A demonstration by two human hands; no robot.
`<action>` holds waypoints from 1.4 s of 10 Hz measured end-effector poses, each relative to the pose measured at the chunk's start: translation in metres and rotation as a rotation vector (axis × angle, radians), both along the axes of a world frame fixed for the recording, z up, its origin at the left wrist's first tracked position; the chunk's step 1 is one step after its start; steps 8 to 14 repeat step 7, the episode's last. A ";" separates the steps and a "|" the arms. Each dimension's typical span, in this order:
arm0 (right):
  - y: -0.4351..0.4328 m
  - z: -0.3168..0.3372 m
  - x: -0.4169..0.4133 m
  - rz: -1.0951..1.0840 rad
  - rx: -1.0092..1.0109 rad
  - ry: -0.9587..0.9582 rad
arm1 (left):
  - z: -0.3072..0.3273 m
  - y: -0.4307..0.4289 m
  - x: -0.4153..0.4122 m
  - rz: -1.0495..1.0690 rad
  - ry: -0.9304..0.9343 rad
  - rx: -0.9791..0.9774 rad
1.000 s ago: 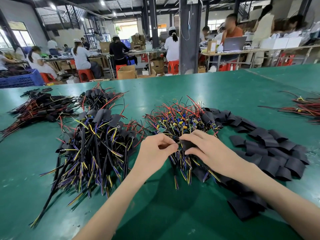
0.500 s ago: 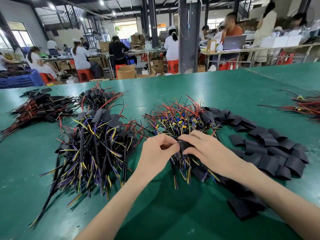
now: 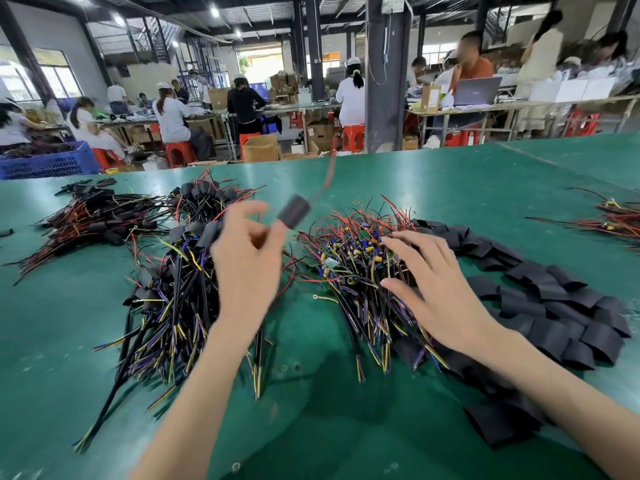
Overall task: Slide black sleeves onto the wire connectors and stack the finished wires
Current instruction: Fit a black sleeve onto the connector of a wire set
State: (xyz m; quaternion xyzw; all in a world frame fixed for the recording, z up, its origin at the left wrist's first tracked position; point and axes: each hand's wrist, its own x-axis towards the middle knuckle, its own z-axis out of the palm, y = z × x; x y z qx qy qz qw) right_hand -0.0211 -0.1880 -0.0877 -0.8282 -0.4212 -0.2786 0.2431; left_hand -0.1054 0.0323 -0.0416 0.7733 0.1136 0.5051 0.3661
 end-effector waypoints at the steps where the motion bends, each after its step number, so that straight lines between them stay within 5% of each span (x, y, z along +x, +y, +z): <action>1: 0.001 -0.004 0.000 0.001 -0.026 0.010 | 0.008 0.043 -0.004 0.195 -0.056 0.029; 3: 0.003 -0.008 0.000 0.011 -0.052 0.024 | -0.017 0.105 0.003 0.433 0.329 0.135; 6: 0.001 -0.011 0.006 0.032 -0.013 0.027 | -0.027 0.095 0.004 0.465 0.439 0.250; 14: 0.002 -0.002 0.004 0.065 0.084 0.010 | -0.011 0.086 -0.003 0.457 0.363 0.220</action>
